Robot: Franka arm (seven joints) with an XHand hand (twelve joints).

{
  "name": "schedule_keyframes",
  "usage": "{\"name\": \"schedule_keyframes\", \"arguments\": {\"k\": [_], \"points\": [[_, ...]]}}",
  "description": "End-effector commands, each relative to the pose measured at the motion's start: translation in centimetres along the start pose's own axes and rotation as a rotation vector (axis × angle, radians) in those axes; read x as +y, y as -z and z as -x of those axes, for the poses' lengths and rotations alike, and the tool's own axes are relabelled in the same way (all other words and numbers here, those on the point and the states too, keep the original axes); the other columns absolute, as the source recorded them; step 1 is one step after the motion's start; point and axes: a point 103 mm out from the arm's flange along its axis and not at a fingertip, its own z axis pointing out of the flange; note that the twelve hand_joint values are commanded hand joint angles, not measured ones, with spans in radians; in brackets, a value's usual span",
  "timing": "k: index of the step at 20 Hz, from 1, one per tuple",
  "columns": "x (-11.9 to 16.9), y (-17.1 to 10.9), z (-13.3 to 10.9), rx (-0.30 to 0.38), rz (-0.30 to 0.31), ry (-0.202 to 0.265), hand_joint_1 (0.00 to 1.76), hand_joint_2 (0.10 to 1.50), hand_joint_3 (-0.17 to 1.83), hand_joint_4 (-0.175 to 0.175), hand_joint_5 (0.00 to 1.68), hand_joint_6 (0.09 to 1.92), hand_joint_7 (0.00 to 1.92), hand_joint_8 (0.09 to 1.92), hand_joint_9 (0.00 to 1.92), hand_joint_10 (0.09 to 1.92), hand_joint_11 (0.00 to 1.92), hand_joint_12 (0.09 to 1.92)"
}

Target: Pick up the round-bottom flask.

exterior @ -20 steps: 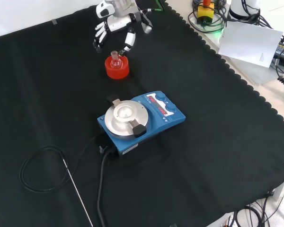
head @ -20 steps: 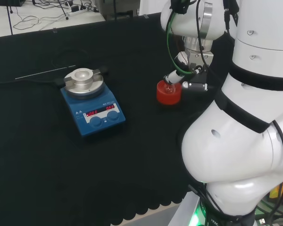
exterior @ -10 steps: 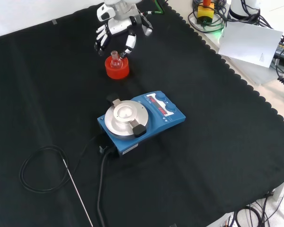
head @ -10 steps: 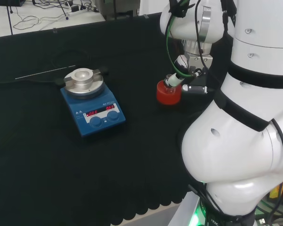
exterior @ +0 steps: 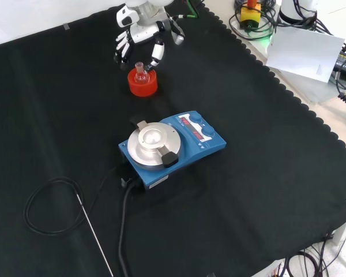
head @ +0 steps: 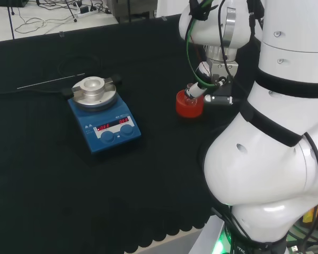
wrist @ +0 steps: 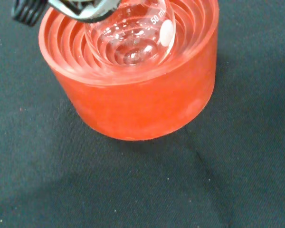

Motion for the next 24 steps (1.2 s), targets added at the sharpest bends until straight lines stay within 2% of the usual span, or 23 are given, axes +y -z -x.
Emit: {"name": "schedule_keyframes", "arguments": {"k": [1, 15, 24], "points": [[0.4, 0.0, 0.0, -0.005, 0.008, 0.005, 0.87, 0.69, 0.6, -0.042, 0.71, 0.46, 0.32, 0.68, 0.54, 0.65, 0.21, 1.4], [0.1, 0.0, -0.7, -0.003, 0.035, 0.031, 0.91, 0.69, 0.63, -0.059, 0.8, 0.63, 0.37, 0.68, 0.58, 0.65, 0.25, 1.39], [-0.3, 0.3, -1.1, -0.009, 0.041, 0.043, 0.92, 0.68, 0.64, -0.106, 1.0, 0.72, 0.39, 0.69, 0.6, 0.65, 0.28, 1.38]]}}
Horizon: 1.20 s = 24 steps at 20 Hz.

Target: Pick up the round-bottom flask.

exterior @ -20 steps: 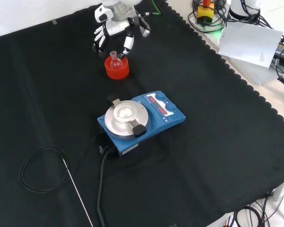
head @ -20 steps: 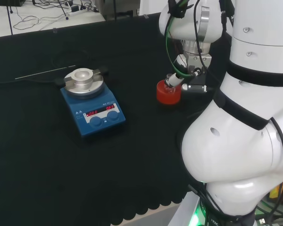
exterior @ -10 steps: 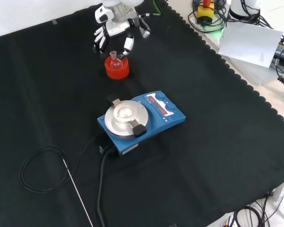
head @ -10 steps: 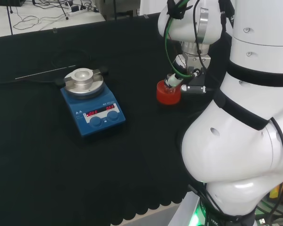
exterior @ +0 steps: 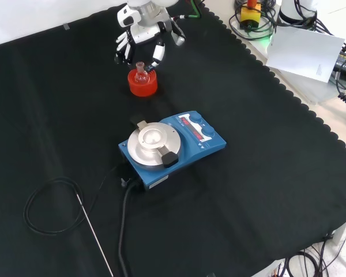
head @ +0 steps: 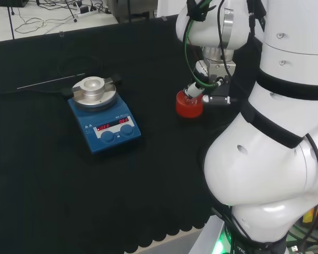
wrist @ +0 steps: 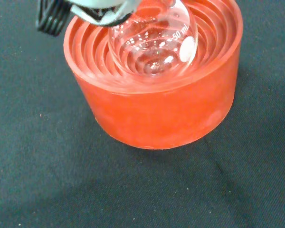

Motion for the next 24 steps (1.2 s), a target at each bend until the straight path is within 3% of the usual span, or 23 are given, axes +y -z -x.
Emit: {"name": "schedule_keyframes", "arguments": {"k": [1, 2, 4, 5, 6, 9, 11, 16, 24], "points": [[-0.1, 0.1, -0.1, -0.001, 0.0, 0.005, 0.92, 0.68, 0.64, -0.11, 1.01, 0.72, 0.39, 0.69, 0.61, 0.65, 0.28, 1.38], [-0.1, 0.1, -0.2, -0.003, 0.0, 0.006, 0.93, 0.68, 0.65, -0.117, 1.02, 0.73, 0.4, 0.69, 0.61, 0.65, 0.28, 1.38], [-0.1, 0.2, -0.3, -0.014, 0.009, 0.007, 1.01, 0.81, 0.47, 0.072, 1.06, 0.83, 0.4, 0.69, 0.62, 0.64, 0.29, 1.38], [-0.1, 0.3, -0.4, -0.023, 0.019, 0.007, 1.04, 0.84, 0.41, 0.117, 1.09, 0.83, 0.42, 0.69, 0.63, 0.64, 0.3, 1.38], [-0.1, 0.4, -0.5, -0.034, 0.026, 0.007, 1.06, 0.83, 0.42, 0.126, 1.12, 0.83, 0.44, 0.69, 0.65, 0.63, 0.31, 1.37], [-0.2, 1.1, -0.6, -0.034, 0.033, 0.005, 1.11, 0.71, 0.66, 0.063, 1.15, 0.9, 0.51, 0.67, 0.71, 0.58, 0.37, 1.34], [-0.3, 2.1, -0.8, -0.028, 0.037, 0.007, 1.12, 0.68, 0.74, 0.046, 1.15, 0.94, 0.53, 0.66, 0.74, 0.57, 0.39, 1.34], [-0.8, 4.5, -1.6, -0.012, 0.02, 0.009, 1.12, 0.66, 0.78, 0.039, 1.14, 0.96, 0.54, 0.66, 0.75, 0.57, 0.39, 1.34], [-2.8, 9.1, -4.5, -0.05, 0.044, 0.043, 1.12, 0.65, 0.79, 0.039, 1.14, 0.97, 0.55, 0.67, 0.76, 0.57, 0.4, 1.33]]}}
